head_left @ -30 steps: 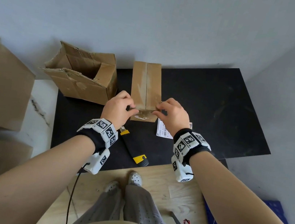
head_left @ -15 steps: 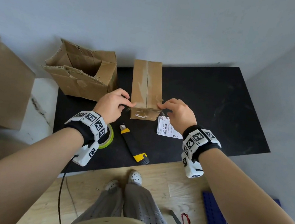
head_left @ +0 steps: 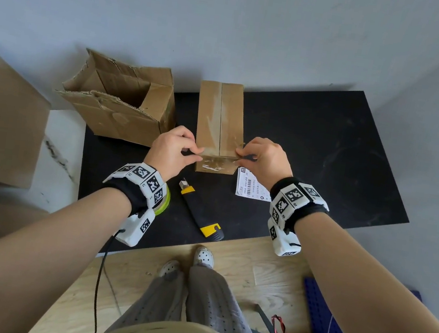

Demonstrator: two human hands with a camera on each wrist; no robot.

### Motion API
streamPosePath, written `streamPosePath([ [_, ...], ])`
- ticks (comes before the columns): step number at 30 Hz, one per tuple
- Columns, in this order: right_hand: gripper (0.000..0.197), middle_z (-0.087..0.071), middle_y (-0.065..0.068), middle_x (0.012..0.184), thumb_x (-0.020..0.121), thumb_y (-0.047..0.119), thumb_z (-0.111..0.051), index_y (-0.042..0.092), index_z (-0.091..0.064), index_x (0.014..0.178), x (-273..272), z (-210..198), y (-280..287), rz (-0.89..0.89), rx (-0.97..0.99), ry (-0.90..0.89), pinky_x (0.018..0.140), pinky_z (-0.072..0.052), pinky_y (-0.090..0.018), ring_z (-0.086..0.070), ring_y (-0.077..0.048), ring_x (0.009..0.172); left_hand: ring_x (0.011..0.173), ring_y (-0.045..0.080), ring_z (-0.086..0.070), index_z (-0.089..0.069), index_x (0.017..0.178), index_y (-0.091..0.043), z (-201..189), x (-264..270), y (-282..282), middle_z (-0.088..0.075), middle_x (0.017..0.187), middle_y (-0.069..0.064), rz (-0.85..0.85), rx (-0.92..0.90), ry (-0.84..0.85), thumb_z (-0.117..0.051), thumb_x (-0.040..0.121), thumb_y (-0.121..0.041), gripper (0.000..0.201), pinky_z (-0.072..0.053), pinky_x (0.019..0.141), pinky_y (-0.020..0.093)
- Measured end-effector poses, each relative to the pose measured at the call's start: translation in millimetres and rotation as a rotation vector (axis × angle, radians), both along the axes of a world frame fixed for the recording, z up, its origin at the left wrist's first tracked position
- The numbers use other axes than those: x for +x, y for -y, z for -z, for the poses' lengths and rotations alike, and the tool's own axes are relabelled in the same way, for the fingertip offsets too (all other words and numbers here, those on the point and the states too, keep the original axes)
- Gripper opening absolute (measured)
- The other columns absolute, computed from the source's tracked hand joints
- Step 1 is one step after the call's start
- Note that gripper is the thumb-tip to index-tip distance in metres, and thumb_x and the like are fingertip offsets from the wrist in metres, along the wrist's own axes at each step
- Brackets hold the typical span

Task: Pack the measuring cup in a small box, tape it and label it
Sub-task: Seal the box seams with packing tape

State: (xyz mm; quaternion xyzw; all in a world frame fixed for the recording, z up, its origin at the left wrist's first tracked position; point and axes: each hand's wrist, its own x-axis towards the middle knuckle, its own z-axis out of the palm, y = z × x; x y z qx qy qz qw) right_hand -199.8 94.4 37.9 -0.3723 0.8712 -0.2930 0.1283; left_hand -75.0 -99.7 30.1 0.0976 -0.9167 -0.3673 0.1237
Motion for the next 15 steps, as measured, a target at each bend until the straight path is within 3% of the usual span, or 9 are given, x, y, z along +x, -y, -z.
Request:
streamPosePath([
  [4,0.011,-0.063,-0.008,0.081,0.074,0.014,-0.076,0.007,-0.070,0.081,8,5,5,0.070,-0.018,-0.028,0.068,-0.049,-0.041,-0.053,-0.024,0.080,0.072,0.020,-0.063,-0.070,0.078,0.000,5,-1,-8,-0.060,0.087,0.008,-0.047,-0.018,-0.013,-0.077,0.074,-0.008,0.011,-0.057,0.066,0.038],
  [8,0.020,-0.058,-0.008,0.078,0.069,0.011,-0.078,0.004,-0.061,0.077,20,9,15,0.108,-0.014,-0.091,0.056,-0.044,-0.035,-0.049,-0.027,0.077,0.071,0.020,-0.063,-0.068,0.076,-0.001,2,-1,-11,-0.060,0.086,0.008,-0.048,-0.057,0.008,-0.077,0.073,-0.010,0.013,-0.056,0.064,0.039],
  [15,0.019,-0.060,-0.006,0.088,0.075,0.011,-0.075,0.006,-0.062,0.088,17,0,0,-0.004,0.044,-0.083,0.065,-0.048,-0.040,-0.050,-0.025,0.083,0.073,0.023,-0.063,-0.065,0.078,-0.002,-1,2,-10,-0.059,0.090,0.008,0.029,-0.118,0.043,-0.077,0.073,-0.009,0.015,-0.056,0.064,0.041],
])
